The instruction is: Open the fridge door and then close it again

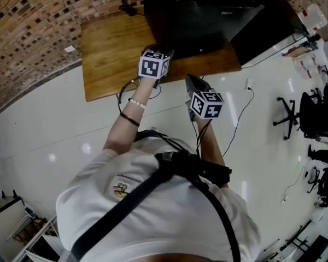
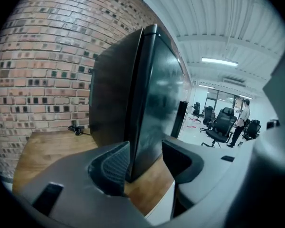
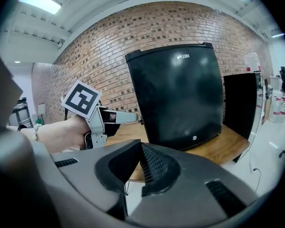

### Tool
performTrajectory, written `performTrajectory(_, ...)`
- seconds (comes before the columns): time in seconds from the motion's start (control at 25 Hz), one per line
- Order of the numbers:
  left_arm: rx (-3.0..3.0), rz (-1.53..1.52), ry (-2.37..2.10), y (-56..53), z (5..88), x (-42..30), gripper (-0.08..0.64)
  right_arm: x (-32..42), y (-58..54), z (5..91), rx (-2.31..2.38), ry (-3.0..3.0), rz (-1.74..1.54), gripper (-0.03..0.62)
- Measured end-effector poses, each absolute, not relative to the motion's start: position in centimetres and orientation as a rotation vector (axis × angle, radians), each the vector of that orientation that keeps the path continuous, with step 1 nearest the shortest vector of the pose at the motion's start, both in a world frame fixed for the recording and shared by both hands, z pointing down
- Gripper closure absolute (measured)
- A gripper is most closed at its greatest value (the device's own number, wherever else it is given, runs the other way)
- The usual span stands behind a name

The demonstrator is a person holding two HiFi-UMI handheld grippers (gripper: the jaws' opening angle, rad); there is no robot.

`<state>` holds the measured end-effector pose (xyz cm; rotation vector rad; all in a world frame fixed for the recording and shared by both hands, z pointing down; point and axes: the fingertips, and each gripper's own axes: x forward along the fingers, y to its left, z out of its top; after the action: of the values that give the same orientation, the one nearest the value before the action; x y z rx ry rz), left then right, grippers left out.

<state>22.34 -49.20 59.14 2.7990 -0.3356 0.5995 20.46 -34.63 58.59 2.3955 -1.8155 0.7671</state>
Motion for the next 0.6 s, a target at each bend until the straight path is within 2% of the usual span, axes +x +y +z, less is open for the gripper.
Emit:
performTrajectory(0.2, 2.783, 0.645, -0.306, -51.2, 61.4, 25.2, 0.342, 22.6, -36.1, 59.0, 2.414, -1.770, 0.778, 0.587)
performTrajectory(0.28, 2.779, 0.668, -0.295, -51.7, 62.3, 26.1, 0.316, 23.3, -36.2, 59.3, 2.423, -1.756, 0.784, 0.587)
performTrajectory(0.6, 2.772, 0.725, -0.255, -52.5, 64.0, 27.9, 0.325, 24.6, -36.6, 59.9, 2.440, -1.720, 0.803, 0.587)
